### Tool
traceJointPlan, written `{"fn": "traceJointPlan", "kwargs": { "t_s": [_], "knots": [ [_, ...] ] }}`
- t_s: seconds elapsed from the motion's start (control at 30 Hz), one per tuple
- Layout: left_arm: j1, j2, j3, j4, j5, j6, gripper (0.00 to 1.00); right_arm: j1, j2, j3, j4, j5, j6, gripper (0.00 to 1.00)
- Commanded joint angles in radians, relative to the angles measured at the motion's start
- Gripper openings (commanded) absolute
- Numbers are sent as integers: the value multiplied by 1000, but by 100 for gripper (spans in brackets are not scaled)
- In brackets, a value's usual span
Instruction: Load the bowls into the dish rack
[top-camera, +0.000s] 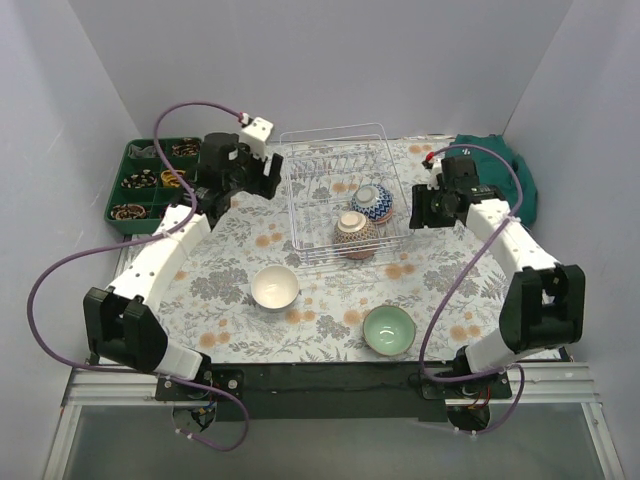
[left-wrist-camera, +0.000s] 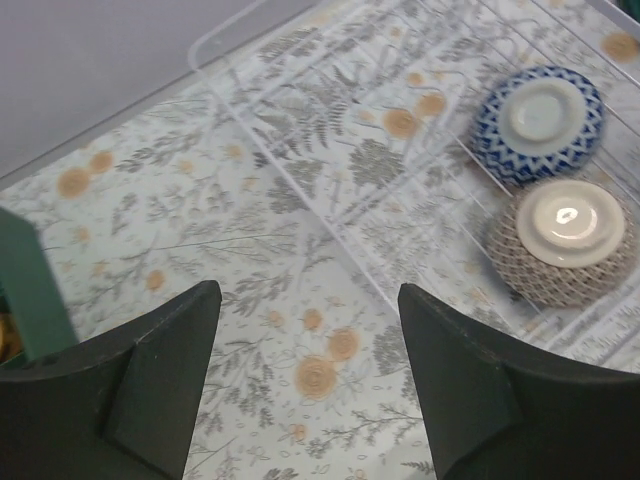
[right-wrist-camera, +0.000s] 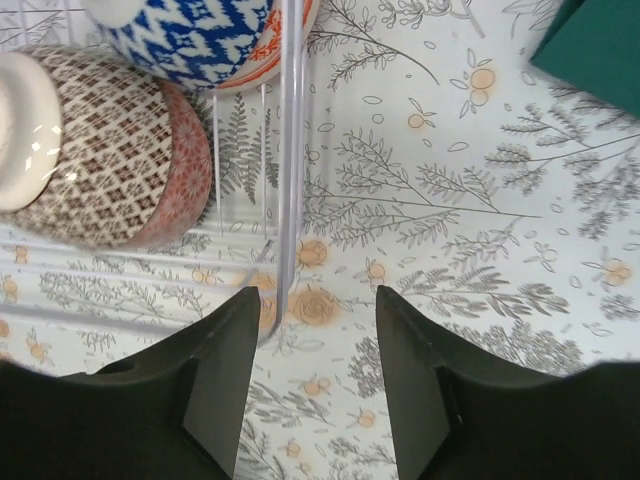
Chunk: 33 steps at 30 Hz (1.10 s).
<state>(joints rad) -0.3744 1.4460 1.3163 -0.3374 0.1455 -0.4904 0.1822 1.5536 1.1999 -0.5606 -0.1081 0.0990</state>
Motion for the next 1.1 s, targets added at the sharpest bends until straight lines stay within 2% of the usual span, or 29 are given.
{"fn": "traceJointPlan", "kwargs": {
  "t_s": [0.0,0.07,0.1,0.13,0.2,0.27,0.37,0.6,0.77,1.07],
  "knots": [
    [74,-35,75,-52,-34,29,73,-9,-205,-9,-42,-23,-172,59],
    [78,-32,90,-69,-21,39,75,8,-265,-46,-39,-106,-350,58],
    [78,-35,89,-66,-15,41,75,17,-332,-65,-36,-199,-420,58],
    [78,-36,86,-61,0,33,75,26,-363,-109,-36,-252,-576,59],
    [78,-35,60,-32,-1,23,75,72,-439,-144,-80,-359,-721,64],
    [78,-27,44,-5,-27,1,75,179,-475,-187,-158,-367,-902,64],
    [78,-7,40,0,-34,-13,76,317,-517,-229,-240,-360,-1051,64],
    [78,-2,31,-2,-55,-1,76,520,-615,-374,-323,-298,-1225,59],
    [63,-22,12,-43,-75,36,76,634,-662,-453,-361,-277,-1280,59],
    [22,-33,-37,-26,-115,55,77,660,-650,-439,-518,-292,-1414,59]
  ]
}}
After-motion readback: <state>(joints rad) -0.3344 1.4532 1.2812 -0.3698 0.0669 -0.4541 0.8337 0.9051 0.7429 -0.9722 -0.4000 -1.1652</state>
